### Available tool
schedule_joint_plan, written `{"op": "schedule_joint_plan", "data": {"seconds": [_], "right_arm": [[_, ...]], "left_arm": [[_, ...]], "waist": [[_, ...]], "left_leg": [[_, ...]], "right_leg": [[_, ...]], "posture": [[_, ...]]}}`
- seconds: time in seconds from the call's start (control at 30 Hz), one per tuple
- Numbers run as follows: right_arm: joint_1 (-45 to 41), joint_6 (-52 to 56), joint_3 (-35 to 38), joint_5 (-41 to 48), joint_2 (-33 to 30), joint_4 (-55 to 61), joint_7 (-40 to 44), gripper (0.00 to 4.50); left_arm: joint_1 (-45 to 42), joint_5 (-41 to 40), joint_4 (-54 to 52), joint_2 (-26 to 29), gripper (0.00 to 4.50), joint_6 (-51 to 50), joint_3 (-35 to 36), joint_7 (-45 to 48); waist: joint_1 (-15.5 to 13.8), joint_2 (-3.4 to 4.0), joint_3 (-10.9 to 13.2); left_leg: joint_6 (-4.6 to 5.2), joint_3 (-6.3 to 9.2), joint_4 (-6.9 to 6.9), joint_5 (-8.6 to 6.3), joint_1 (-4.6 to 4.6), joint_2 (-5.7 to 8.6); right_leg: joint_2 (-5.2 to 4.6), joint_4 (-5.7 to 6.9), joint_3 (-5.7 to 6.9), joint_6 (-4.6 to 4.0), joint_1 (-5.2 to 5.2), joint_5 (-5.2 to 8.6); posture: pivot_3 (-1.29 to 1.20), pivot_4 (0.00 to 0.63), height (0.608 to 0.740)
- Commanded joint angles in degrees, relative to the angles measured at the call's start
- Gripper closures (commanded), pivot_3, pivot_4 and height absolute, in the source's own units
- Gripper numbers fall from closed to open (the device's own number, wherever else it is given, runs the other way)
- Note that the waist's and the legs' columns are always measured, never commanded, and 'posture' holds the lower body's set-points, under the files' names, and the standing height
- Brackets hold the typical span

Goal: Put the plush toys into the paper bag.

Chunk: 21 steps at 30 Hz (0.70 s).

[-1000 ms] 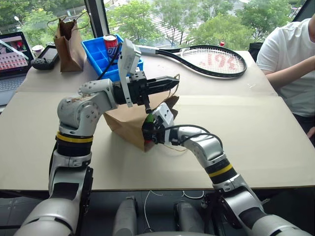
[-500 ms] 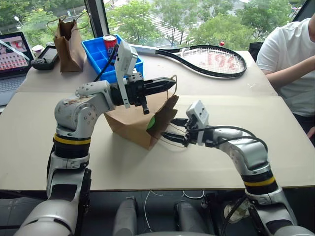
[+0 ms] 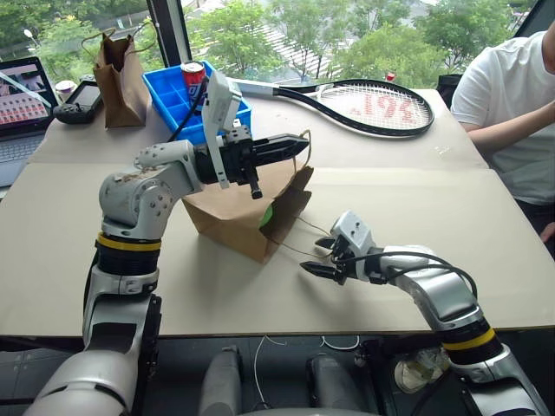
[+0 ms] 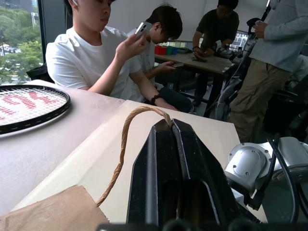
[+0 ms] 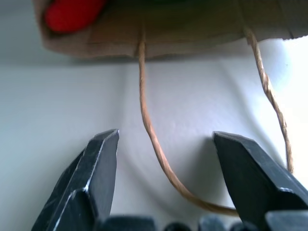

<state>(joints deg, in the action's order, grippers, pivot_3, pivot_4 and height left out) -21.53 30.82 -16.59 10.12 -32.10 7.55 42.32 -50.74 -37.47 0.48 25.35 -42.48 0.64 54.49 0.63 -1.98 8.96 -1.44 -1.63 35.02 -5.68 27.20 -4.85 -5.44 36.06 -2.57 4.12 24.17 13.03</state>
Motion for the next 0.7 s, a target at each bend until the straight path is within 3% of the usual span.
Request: {"op": "schedule_joint_plan", "data": {"seconds": [0.03, 0.23, 0.47, 0.7], "right_arm": [[0.3, -5.7, -1.6, -5.0, -2.1, -2.3, 0.5, 2.48], [-1.4, -8.4, 5.2, -0.1, -4.8, 2.6, 5.0, 4.44], [-10.8, -4.1, 14.5, 10.3, -8.4, 8.8, 11.4, 4.44], [-22.9, -0.3, 14.3, 13.2, -11.7, 11.1, 15.0, 4.44]], "left_arm": [[-2.0, 0.2, -1.0, 0.7, 4.50, 1.0, 0.5, 0.4], [-3.0, 1.1, -0.2, 1.6, 4.50, 2.1, 1.8, -0.4], [-6.8, 2.6, 3.5, 1.8, 4.50, 5.4, 4.3, -2.9], [-7.6, 5.7, 8.0, 2.1, 4.50, 10.3, 5.3, -4.6]], "waist": [[0.0, 0.00, 0.0], [-0.3, 0.00, 0.0], [-0.4, -0.01, 0.0], [-0.6, 0.01, 0.0]], "left_leg": [[0.00, 0.00, 0.00, 0.00, -0.02, 0.00], [-0.06, 0.01, 0.02, 0.04, 0.00, 0.01], [-0.06, 0.01, -0.03, 0.04, 0.00, 0.00], [-0.06, 0.01, -0.10, 0.03, 0.00, -0.01]], "right_leg": [[0.00, 0.00, 0.00, 0.02, -0.02, 0.02], [0.00, 0.01, 0.00, 0.09, -0.02, 0.11], [0.01, 0.02, -0.01, 0.18, 0.03, 0.08], [0.02, -0.01, 0.00, 0.09, 0.04, -0.03]], "posture": [[0.00, 0.150, 0.740], [0.00, 0.150, 0.740], [0.00, 0.150, 0.740], [0.00, 0.150, 0.740]]}}
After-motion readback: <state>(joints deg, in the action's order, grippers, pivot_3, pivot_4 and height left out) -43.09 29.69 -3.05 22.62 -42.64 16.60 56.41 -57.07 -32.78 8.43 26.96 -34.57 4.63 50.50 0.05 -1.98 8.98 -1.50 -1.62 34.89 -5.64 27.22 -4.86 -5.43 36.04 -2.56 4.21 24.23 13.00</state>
